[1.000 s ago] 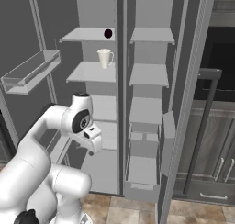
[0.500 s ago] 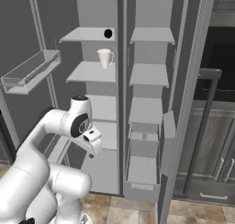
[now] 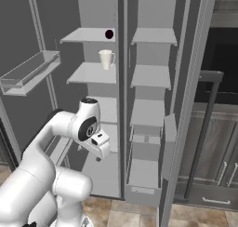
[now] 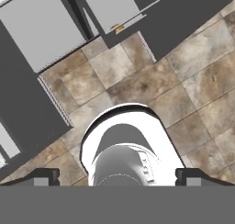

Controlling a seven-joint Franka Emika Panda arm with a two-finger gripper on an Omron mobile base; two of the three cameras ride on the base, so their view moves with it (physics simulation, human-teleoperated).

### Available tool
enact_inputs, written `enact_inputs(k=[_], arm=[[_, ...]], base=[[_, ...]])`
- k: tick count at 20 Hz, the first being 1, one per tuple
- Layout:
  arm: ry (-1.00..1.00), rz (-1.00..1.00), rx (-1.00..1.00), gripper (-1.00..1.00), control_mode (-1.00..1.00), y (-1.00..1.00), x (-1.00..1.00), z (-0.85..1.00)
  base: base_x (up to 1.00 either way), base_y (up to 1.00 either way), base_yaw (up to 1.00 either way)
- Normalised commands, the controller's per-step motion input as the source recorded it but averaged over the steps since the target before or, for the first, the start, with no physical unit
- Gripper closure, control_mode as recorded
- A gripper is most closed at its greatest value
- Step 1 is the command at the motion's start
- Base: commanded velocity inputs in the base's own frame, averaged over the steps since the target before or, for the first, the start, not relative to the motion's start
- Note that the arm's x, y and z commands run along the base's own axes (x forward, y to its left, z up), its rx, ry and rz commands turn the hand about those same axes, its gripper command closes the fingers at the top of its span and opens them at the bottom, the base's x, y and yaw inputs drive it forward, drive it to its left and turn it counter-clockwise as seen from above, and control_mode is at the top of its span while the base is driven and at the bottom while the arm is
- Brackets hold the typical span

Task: Take the eggplant and potato from the fridge shelf and place them in the freezer drawer to begin freezing them.

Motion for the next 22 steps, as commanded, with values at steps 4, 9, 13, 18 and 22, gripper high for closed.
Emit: enact_inputs(k=[4,9,13,18,22], arm=[[0.00,0.00,0.00,-1.00,1.00,0.00,0.00,0.00],[0.00,0.00,0.00,-1.00,1.00,0.00,0.00,0.00],[0.00,0.00,0.00,-1.00,1.00,0.00,0.00,0.00],[0.00,0.00,0.00,-1.00,1.00,0.00,0.00,0.00],[0.00,0.00,0.00,-1.00,1.00,0.00,0.00,0.00]], base=[[0.26,0.08,0.17],[0.49,0.07,0.20],[0.52,0.00,0.18],[0.45,0.00,0.17],[0.40,0.00,0.13]])
